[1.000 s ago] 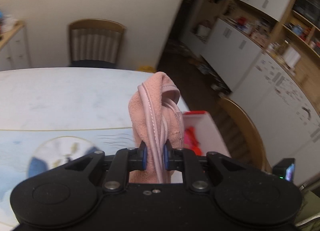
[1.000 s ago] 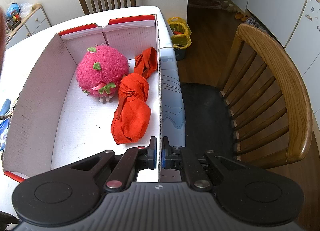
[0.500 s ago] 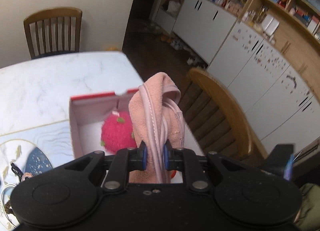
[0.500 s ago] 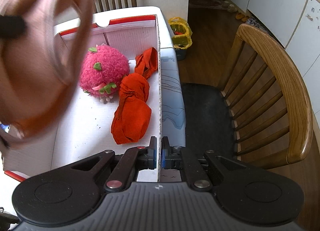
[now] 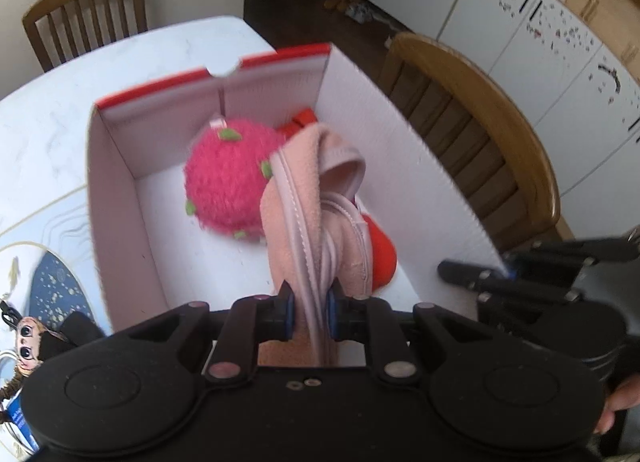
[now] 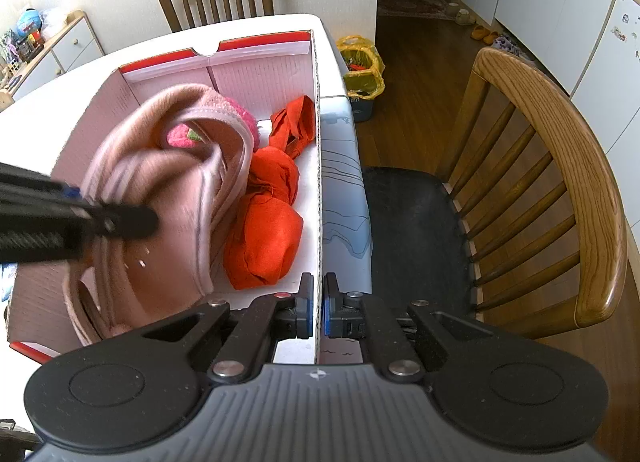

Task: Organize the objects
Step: 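Carry the pink fleece cloth into the box and open the left gripper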

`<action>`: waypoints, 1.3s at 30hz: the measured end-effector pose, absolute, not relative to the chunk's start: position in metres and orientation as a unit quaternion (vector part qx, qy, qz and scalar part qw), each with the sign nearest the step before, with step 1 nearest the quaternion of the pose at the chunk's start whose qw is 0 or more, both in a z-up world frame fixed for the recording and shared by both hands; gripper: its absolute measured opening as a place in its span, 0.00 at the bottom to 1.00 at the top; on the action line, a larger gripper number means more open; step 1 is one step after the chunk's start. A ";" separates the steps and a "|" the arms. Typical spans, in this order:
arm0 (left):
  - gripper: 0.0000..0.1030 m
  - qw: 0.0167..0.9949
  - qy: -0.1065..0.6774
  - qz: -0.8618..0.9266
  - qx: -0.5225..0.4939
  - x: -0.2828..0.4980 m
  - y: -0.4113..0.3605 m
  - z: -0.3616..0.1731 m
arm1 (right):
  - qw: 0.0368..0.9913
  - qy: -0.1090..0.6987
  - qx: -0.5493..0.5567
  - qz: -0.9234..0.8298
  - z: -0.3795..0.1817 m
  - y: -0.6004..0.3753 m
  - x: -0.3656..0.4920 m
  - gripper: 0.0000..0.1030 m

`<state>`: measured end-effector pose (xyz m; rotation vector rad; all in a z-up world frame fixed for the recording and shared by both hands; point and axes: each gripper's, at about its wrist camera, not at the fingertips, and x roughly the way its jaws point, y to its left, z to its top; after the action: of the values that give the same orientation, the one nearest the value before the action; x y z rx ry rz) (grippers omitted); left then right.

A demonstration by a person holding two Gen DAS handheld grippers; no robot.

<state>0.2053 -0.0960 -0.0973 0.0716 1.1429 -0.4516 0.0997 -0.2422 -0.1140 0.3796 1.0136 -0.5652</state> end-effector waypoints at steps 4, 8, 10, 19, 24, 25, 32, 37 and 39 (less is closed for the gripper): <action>0.13 0.806 0.551 -0.211 0.042 0.209 -0.100 -0.111 | 0.819 0.476 0.178 -0.266 -0.114 -0.242 0.098 0.04; 0.12 0.799 0.564 -0.200 0.055 0.215 -0.101 -0.124 | 0.819 0.475 0.180 -0.267 -0.114 -0.242 0.098 0.04; 0.12 0.796 0.568 -0.198 0.061 0.216 -0.101 -0.129 | 0.819 0.475 0.180 -0.267 -0.114 -0.242 0.098 0.04; 0.15 0.786 0.582 -0.199 0.059 0.219 -0.099 -0.140 | 0.818 0.474 0.184 -0.271 -0.113 -0.243 0.096 0.04; 0.22 0.787 0.580 -0.202 0.059 0.216 -0.095 -0.137 | 0.817 0.473 0.186 -0.272 -0.113 -0.244 0.097 0.04; 0.22 0.788 0.579 -0.202 0.061 0.215 -0.094 -0.135 | 0.817 0.473 0.187 -0.272 -0.114 -0.245 0.095 0.04; 0.34 0.794 0.570 -0.204 0.053 0.209 -0.085 -0.123 | 0.816 0.472 0.189 -0.274 -0.114 -0.245 0.095 0.04; 0.41 0.805 0.555 -0.207 0.043 0.202 -0.079 -0.107 | 0.816 0.472 0.190 -0.276 -0.114 -0.245 0.095 0.04; 0.41 0.810 0.547 -0.208 0.039 0.200 -0.078 -0.099 | 0.815 0.472 0.191 -0.276 -0.114 -0.245 0.095 0.04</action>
<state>0.2001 -0.0782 -0.0990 0.0829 1.1690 -0.4443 0.0954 -0.2450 -0.1139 0.4067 1.0062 -0.5890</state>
